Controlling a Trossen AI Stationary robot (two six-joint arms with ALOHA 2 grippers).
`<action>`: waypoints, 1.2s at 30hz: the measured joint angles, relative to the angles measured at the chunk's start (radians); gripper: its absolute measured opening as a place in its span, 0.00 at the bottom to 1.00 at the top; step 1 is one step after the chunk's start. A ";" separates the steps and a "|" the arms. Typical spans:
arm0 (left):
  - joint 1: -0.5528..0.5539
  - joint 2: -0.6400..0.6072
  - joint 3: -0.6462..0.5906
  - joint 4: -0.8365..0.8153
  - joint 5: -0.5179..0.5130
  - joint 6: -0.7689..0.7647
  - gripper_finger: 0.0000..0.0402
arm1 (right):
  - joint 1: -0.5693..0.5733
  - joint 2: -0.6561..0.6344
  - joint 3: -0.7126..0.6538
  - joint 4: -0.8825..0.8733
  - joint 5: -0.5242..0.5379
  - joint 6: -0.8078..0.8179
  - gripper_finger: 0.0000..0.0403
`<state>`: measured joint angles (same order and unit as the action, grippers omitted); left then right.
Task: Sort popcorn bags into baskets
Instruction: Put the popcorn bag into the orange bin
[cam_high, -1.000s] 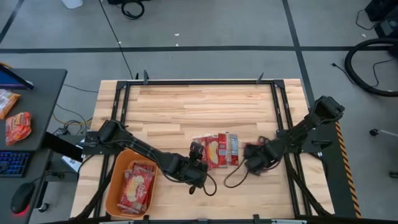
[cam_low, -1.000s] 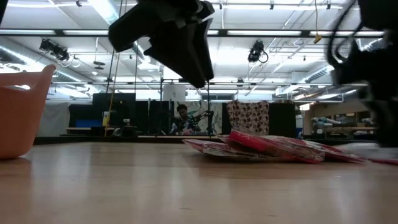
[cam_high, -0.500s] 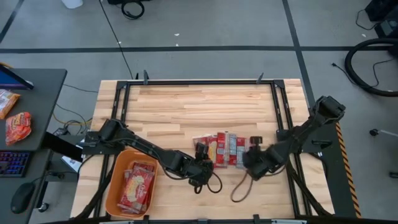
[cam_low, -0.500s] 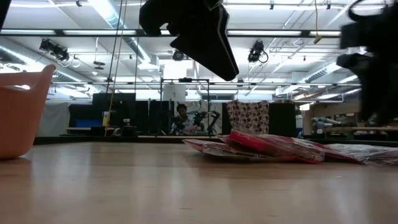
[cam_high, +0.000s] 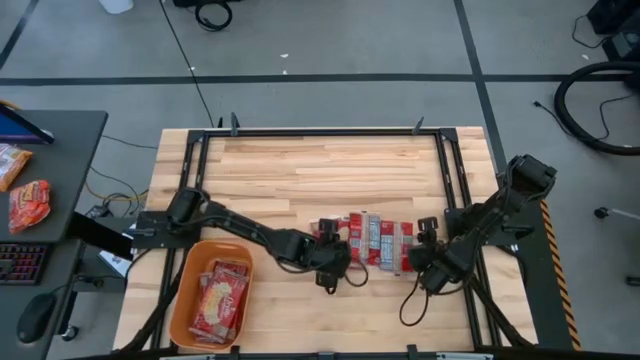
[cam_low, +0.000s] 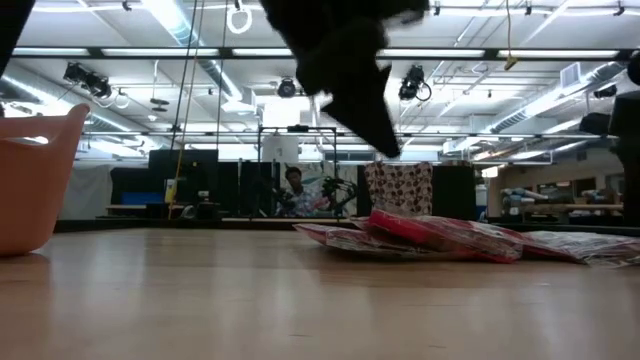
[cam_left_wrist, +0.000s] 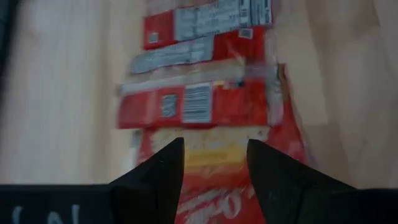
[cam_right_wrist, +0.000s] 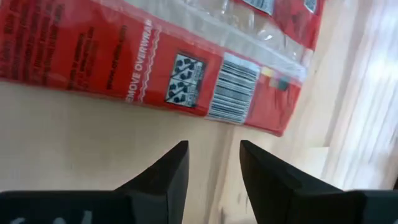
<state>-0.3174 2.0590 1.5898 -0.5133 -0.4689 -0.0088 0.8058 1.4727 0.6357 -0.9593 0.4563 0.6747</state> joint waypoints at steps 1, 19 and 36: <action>0.008 0.009 -0.001 -0.010 0.029 -0.006 0.44 | 0.002 0.001 -0.005 0.007 0.000 -0.004 0.37; 0.044 0.071 -0.002 0.017 0.086 -0.005 0.44 | 0.017 0.201 0.073 0.308 0.242 -0.314 0.40; 0.016 0.071 -0.002 0.020 0.088 -0.003 0.44 | 0.014 0.303 0.102 0.582 0.281 -0.545 0.28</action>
<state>-0.3012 2.1304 1.5879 -0.4928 -0.3809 -0.0116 0.8200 1.7756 0.7372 -0.3769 0.7369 0.1295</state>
